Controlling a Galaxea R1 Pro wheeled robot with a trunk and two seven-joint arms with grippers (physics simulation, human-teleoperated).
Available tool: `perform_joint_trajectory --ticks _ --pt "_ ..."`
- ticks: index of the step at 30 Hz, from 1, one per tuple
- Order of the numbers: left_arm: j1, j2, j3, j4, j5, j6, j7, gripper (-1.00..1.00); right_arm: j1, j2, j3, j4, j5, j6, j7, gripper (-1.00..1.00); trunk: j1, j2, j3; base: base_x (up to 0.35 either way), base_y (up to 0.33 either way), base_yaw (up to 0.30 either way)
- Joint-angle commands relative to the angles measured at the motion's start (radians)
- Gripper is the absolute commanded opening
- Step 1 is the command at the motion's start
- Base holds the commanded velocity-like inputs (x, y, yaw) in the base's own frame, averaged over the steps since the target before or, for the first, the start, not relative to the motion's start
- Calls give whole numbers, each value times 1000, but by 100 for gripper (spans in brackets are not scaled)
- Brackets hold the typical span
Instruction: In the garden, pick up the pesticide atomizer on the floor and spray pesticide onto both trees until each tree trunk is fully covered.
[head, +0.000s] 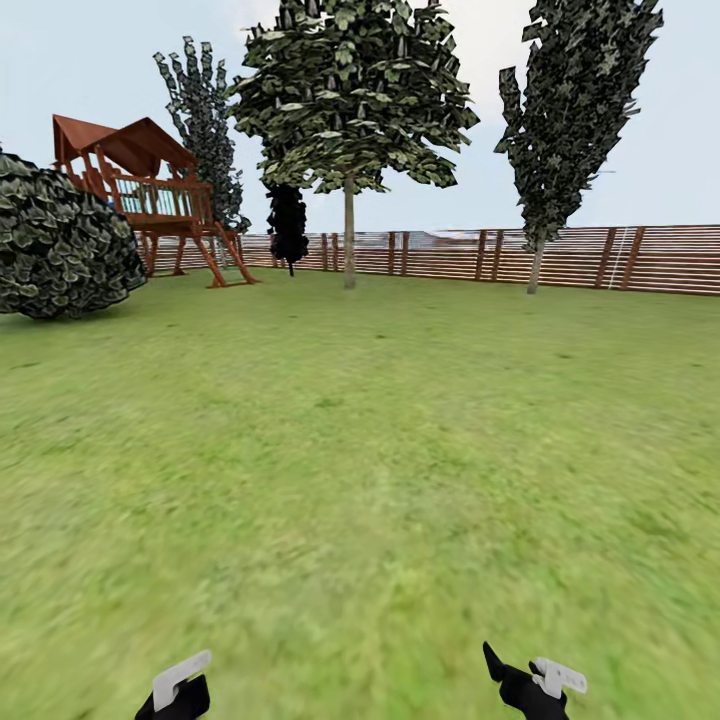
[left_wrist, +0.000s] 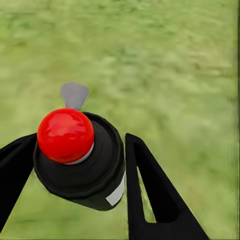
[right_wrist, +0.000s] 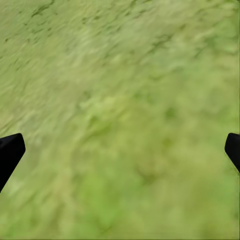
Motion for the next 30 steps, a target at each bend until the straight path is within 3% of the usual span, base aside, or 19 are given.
perform_joint_trajectory --ticks 1,30 --pt "0 0 -1 0 0 0 0 -100 0 0 0 0 0 0 0 100 0 0 0 307 -144 0" --pt "0 0 -1 0 0 0 0 -100 0 0 0 0 0 0 0 100 0 0 0 307 -144 0"
